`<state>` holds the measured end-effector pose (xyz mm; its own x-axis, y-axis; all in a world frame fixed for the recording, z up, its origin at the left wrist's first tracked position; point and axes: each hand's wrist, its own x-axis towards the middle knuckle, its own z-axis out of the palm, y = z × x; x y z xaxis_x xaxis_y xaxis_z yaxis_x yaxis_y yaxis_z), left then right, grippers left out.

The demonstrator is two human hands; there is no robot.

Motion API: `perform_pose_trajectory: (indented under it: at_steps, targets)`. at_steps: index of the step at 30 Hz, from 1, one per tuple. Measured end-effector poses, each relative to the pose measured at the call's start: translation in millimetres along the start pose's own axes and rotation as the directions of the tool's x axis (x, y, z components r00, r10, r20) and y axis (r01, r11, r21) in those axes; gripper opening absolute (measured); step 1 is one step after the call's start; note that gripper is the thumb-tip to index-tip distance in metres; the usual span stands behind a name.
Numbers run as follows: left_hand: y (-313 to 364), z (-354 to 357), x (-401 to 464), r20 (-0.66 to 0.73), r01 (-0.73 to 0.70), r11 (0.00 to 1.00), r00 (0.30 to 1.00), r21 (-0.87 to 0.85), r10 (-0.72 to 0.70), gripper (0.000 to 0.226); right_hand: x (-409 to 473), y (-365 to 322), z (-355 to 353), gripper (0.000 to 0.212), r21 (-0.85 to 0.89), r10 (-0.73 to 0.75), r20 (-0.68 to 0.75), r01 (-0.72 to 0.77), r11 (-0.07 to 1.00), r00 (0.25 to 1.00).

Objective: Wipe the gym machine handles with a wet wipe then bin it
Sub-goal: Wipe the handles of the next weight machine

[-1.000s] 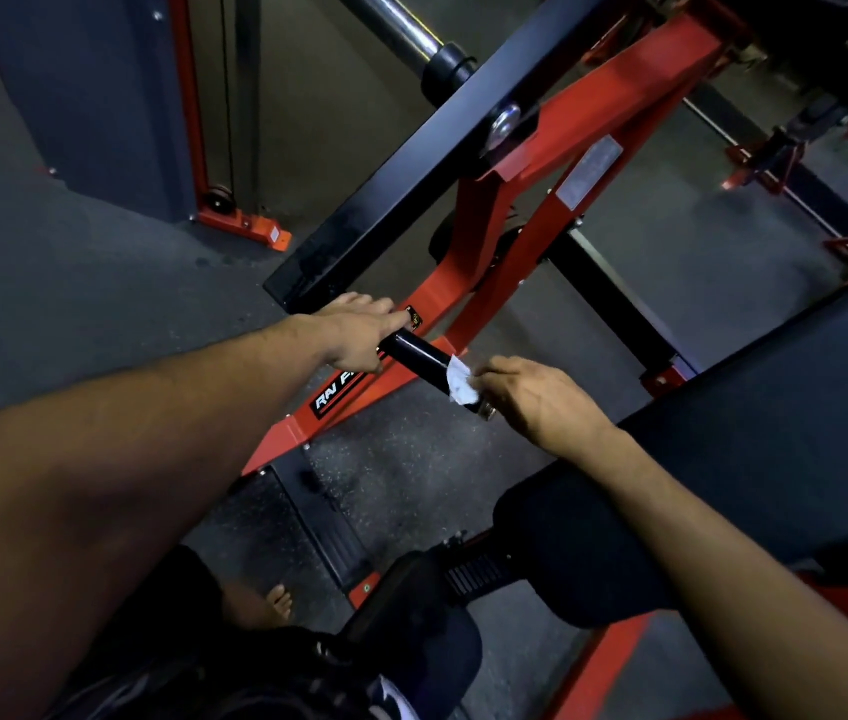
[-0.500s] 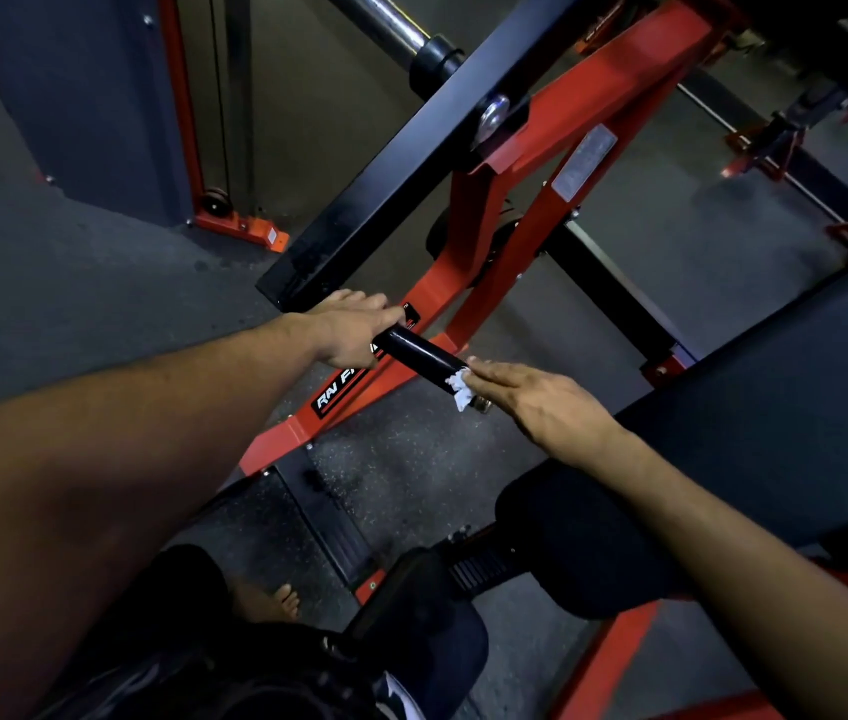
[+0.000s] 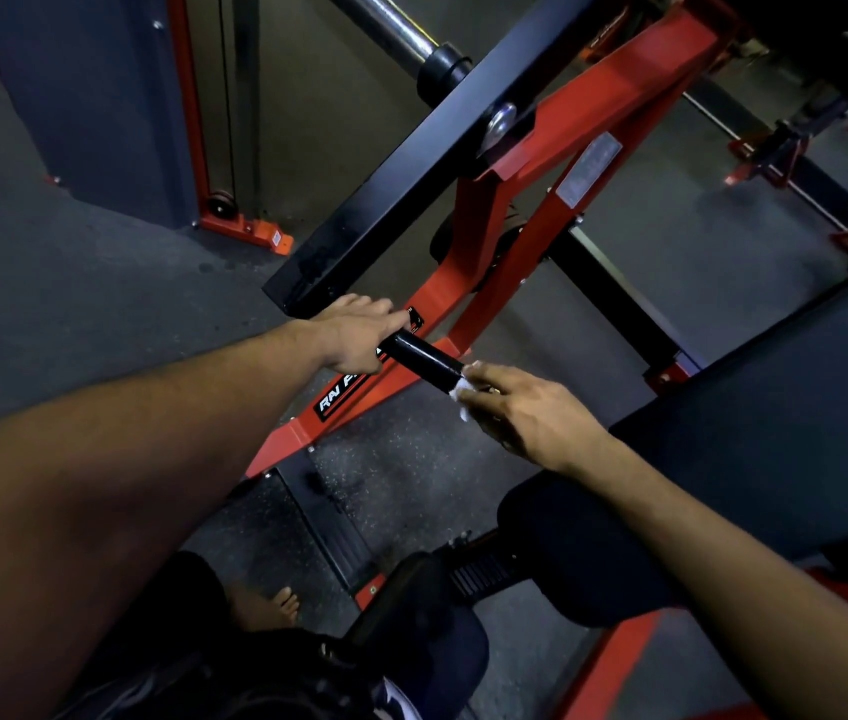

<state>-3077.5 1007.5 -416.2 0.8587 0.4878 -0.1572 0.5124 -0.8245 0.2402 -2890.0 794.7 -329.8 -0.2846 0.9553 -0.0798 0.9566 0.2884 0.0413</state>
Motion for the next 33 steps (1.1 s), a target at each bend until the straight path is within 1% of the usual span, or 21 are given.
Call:
perform_pose_trajectory:
  at_steps: [2,5,6,7,9,11,12,15,17,19,20,23,24,26,28,29,31,33]
  targets:
    - [0,0,0,0.005,-0.001,1.0,1.0,-0.006,0.001,0.059,3,4,-1,0.031,0.059,0.045,-0.053,-0.042,0.997,0.998]
    - [-1,0,0,0.001,-0.005,1.0,1.0,-0.011,0.005,0.059,32,-2,9,0.019,0.148,0.196,-0.135,-0.176,0.973,0.971]
    - [-1,0,0,0.001,-0.005,1.0,1.0,-0.014,0.005,0.059,41,-9,13,0.016,0.157,0.232,-0.14,-0.21,0.965,0.963]
    - [0,-1,-1,0.001,-0.003,1.0,1.0,-0.016,0.003,0.059,46,-16,17,0.014,0.142,0.238,-0.135,-0.219,0.965,0.962]
    - [1,-2,-2,0.005,-0.001,1.0,1.0,-0.012,0.001,0.059,41,-22,20,0.012,0.083,0.151,-0.133,-0.141,0.987,0.98]
    - [2,-4,-3,0.012,-0.008,1.0,1.0,-0.011,0.009,0.06,25,-16,15,0.012,0.087,0.059,-0.122,-0.049,0.995,0.991]
    - [2,-4,-3,0.014,-0.01,1.0,1.0,-0.012,0.01,0.06,18,-11,11,0.013,0.108,0.065,-0.118,-0.052,0.993,0.991]
    - [0,-6,-1,0.031,-0.017,0.999,0.999,-0.031,0.018,0.066,20,-2,10,0.022,0.234,0.239,-0.164,-0.197,0.952,0.957]
    - [-5,-4,-1,0.037,-0.018,1.0,0.999,-0.024,0.019,0.079,40,-7,16,0.019,0.278,0.303,-0.199,-0.243,0.929,0.932]
    - [-12,3,-6,-0.007,0.011,0.999,1.0,0.042,-0.011,0.089,57,-19,22,0.012,0.242,0.276,-0.184,-0.228,0.943,0.943]
    - [-16,8,-10,-0.045,0.042,0.997,0.998,0.07,-0.038,0.091,59,-21,25,0.01,0.197,0.227,-0.163,-0.194,0.961,0.96]
    - [-20,17,-21,-0.116,0.103,0.994,0.988,0.044,-0.097,0.09,40,-13,24,0.016,0.095,0.064,-0.106,-0.054,0.994,0.992]
    - [-20,18,-22,-0.128,0.107,0.994,0.986,0.022,-0.103,0.088,35,-8,21,0.019,0.088,0.051,-0.114,-0.041,0.995,0.992]
    - [-18,16,-21,-0.148,0.102,0.995,0.984,-0.013,-0.103,0.081,36,0,15,0.021,0.11,0.105,-0.138,-0.09,0.99,0.985]
    - [-15,15,-21,-0.181,0.103,0.994,0.977,-0.043,-0.109,0.073,53,-5,17,0.014,0.145,0.185,-0.156,-0.163,0.976,0.97]
    - [-14,15,-21,-0.19,0.103,0.993,0.976,-0.049,-0.11,0.07,61,-13,20,0.012,0.143,0.2,-0.153,-0.178,0.974,0.968]
    - [-12,15,-22,-0.196,0.105,0.994,0.974,-0.041,-0.111,0.067,67,-25,28,0.014,0.104,0.145,-0.15,-0.13,0.986,0.978]
    - [-11,13,-21,-0.196,0.106,0.994,0.974,-0.03,-0.109,0.064,56,-19,28,0.015,0.099,0.029,-0.136,-0.015,0.995,0.99]
